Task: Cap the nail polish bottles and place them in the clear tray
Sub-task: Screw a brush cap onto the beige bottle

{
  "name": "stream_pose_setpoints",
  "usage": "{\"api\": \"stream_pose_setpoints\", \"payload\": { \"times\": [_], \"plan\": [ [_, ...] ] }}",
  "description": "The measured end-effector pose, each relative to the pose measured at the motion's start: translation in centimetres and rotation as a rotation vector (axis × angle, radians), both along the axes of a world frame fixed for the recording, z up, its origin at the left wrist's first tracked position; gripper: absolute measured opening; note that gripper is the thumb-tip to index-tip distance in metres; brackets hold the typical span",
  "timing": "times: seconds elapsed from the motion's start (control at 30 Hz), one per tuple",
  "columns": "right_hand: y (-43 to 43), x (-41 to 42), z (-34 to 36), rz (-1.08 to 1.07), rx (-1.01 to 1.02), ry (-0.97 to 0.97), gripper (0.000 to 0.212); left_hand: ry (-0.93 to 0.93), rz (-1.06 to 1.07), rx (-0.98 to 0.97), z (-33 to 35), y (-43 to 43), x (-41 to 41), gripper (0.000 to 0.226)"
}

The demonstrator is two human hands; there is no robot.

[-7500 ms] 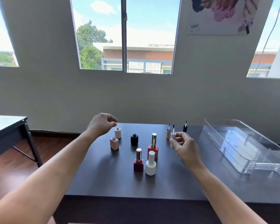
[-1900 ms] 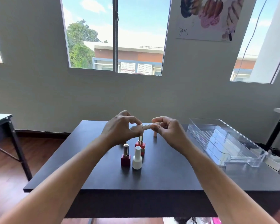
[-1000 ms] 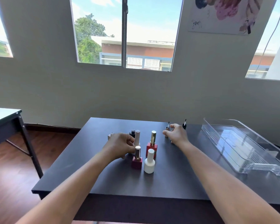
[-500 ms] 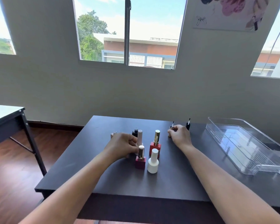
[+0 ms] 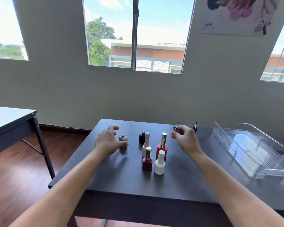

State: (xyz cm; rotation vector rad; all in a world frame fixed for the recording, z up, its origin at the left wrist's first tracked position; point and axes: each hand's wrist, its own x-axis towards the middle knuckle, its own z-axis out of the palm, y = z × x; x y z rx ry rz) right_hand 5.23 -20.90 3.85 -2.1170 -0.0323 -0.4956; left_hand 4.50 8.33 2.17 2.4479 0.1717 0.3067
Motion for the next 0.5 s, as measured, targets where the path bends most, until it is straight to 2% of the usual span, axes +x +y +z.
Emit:
{"api": "stream_pose_setpoints", "payload": {
  "times": [0.07,0.17,0.33,0.5],
  "plan": [
    [0.1,-0.3,0.5,0.019,0.004,-0.007,0.004,0.064,-0.007,-0.002,-0.5,0.0,0.5,0.074],
    [0.2,-0.7,1.1,0.042,0.021,-0.033,0.004,0.087,0.014,-0.047,-1.1,0.0,0.8,0.063],
    [0.2,-1.3,2.1,0.049,0.057,-0.066,0.007,0.042,0.053,-0.091,-1.6,-0.2,0.7,0.031],
    [0.3,-2.0,3.2,0.072,0.097,-0.064,0.009,-0.061,0.039,-0.167,-0.9,-0.5,0.0,0.025]
  ]
}}
